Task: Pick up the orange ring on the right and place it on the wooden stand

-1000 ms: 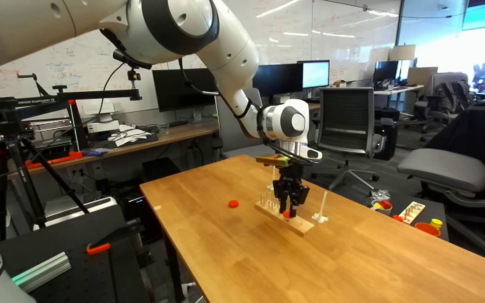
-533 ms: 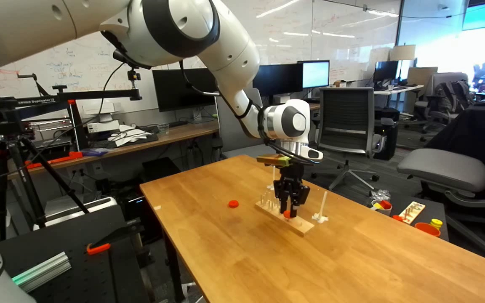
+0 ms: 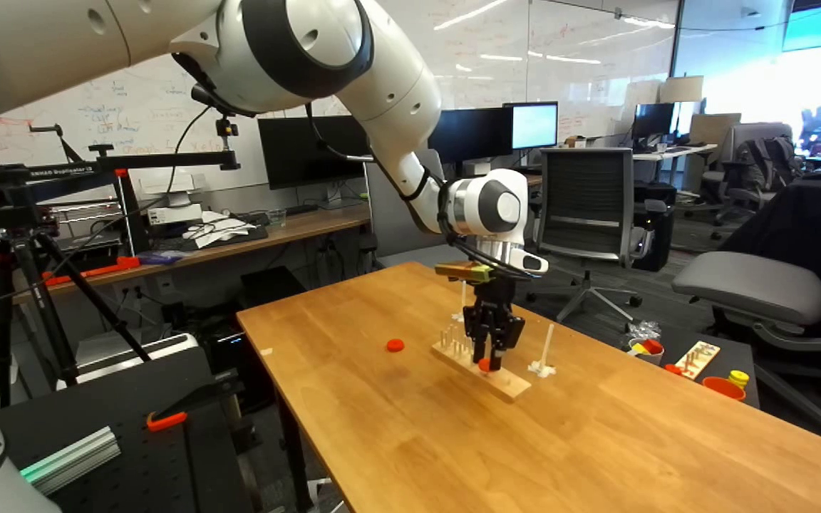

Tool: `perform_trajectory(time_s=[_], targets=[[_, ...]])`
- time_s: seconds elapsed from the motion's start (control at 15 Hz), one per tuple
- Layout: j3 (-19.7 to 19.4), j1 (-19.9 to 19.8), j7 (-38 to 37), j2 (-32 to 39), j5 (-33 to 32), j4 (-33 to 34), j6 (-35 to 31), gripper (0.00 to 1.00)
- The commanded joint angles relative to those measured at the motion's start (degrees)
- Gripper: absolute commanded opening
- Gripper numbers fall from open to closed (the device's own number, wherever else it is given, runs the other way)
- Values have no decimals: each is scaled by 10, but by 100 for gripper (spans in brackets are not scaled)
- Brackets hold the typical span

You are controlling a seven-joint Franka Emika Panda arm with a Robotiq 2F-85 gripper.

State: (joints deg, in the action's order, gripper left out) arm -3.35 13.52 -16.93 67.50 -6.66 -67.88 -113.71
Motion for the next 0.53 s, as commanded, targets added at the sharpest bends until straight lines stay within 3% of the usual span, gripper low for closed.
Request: perform_trajectory(time_s=[0.0, 0.47], targets=[[8, -13, -1, 36, 14, 30, 16, 17], [9, -18, -1, 32, 21, 26, 18, 17]])
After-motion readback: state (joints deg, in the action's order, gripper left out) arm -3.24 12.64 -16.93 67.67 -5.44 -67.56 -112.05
